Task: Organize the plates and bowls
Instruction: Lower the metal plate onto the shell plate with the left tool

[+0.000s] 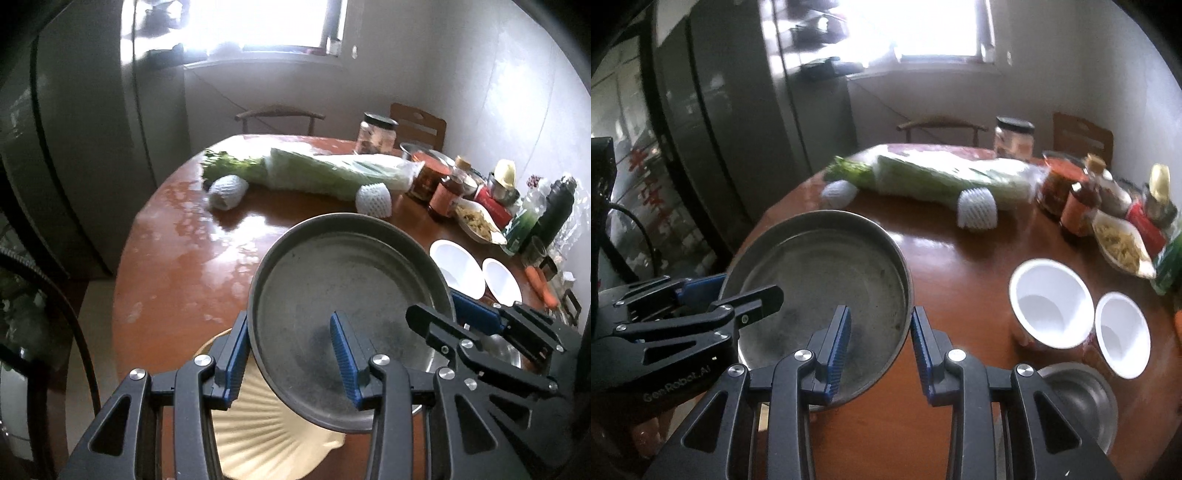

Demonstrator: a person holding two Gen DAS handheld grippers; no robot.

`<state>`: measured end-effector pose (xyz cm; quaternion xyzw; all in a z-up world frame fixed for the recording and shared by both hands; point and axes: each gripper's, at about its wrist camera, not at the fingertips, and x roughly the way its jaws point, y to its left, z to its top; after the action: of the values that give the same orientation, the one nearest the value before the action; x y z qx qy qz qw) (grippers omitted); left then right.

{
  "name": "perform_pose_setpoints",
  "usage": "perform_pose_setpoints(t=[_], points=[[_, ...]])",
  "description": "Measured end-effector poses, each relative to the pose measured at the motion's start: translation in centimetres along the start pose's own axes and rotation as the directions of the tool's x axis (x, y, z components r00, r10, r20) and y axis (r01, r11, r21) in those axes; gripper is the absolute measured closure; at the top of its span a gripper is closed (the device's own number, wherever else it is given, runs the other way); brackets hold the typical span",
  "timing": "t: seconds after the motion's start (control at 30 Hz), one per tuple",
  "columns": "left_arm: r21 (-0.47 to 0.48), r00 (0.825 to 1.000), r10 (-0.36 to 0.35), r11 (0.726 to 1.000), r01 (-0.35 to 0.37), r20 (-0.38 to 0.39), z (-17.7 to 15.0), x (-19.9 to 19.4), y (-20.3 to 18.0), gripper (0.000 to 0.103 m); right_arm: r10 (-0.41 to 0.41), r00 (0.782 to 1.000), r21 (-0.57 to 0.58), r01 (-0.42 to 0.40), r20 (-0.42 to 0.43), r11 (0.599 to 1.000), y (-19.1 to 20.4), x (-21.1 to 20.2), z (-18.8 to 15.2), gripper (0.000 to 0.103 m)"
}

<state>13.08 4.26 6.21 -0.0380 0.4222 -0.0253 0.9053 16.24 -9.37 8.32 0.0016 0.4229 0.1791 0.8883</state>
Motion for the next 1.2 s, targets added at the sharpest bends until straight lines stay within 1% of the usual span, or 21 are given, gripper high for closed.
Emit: perform_pose_setpoints(t=[0.2, 0.47, 0.6, 0.87, 1.1, 1.2], points=[[-0.03, 0.999, 0.045, 0.999, -0.044, 0.021, -1.0, -1.6, 2.0, 0.059, 0.033, 0.999, -0.053, -0.031, 0.031, 0.998, 2.8, -0.7, 0.3, 0.069], [-0.066, 0.995, 0.096, 0.993, -0.095, 0.02, -2.9, -2.6, 4.7, 0.059, 0.069, 0.998, -0.1, -0.067, 0.012, 0.993, 5.8, 0.2, -0.3, 0.069], [-0.075, 0.993, 0.115, 0.991, -0.115, -0.005, -3.9, -1.8, 5.5, 0.059, 0.075, 0.997, -0.115, -0.076, -0.017, 0.99, 6.8, 1.3, -1.1, 0.069], [-0.087, 0.992, 0.117, 0.989, -0.12, -0.04, -5.3, 0.2, 6.5, 0.059, 0.063, 0.996, -0.141, -0.072, -0.063, 0.987, 7.7, 3.5, -2.5, 0.068], [-0.082, 0.991, 0.117, 0.989, -0.122, -0.071, -6.2, 2.1, 6.6, 0.059, 0.045, 0.995, -0.156, -0.059, -0.09, 0.986, 7.9, 4.9, -3.6, 0.069], [-0.081, 0.99, 0.118, 0.989, -0.124, -0.077, -6.4, 2.3, 6.7, 0.059, 0.041, 0.995, -0.164, -0.056, -0.093, 0.985, 8.1, 5.3, -3.9, 0.068]])
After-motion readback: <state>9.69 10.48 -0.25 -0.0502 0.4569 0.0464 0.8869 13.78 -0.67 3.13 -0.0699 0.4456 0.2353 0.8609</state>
